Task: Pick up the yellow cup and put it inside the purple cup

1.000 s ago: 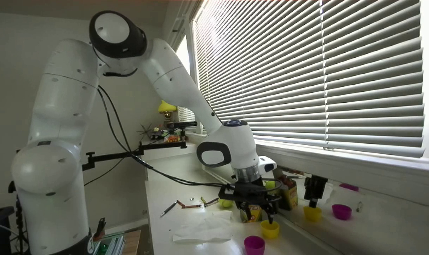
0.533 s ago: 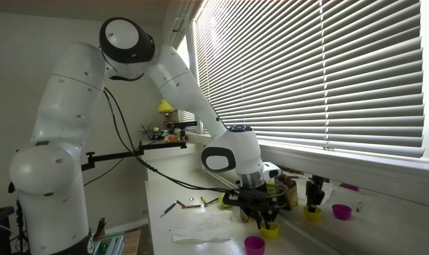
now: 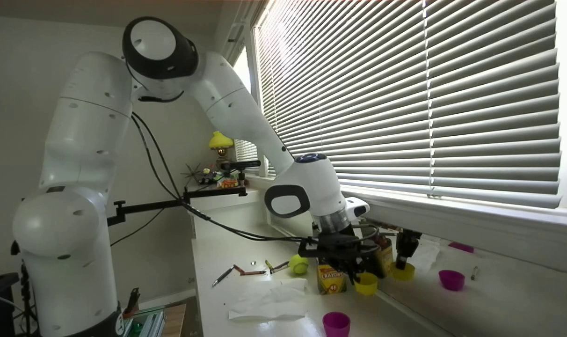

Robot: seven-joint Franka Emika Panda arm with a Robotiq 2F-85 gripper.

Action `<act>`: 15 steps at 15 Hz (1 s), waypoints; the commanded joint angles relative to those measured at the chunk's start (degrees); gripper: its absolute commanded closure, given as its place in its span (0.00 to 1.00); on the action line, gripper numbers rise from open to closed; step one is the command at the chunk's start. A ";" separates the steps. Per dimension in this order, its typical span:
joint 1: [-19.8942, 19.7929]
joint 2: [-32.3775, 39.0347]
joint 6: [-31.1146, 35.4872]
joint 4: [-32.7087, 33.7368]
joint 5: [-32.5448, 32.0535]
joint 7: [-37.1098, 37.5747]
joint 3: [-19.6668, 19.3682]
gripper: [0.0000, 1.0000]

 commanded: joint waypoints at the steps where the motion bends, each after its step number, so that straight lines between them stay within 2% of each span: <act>1: 1.22 -8.19 4.50 -6.50 -1.37 -1.14 -1.37 0.98; 8: 3.50 -19.08 8.16 -19.56 -9.84 2.48 -7.16 0.98; 13: 1.20 -24.36 8.48 -26.28 -15.95 5.20 -6.50 0.98; 14: 0.73 -21.49 6.77 -22.46 -13.98 3.96 -5.91 0.98; 15: 0.13 -22.00 7.05 -23.08 -14.63 4.61 -5.50 0.98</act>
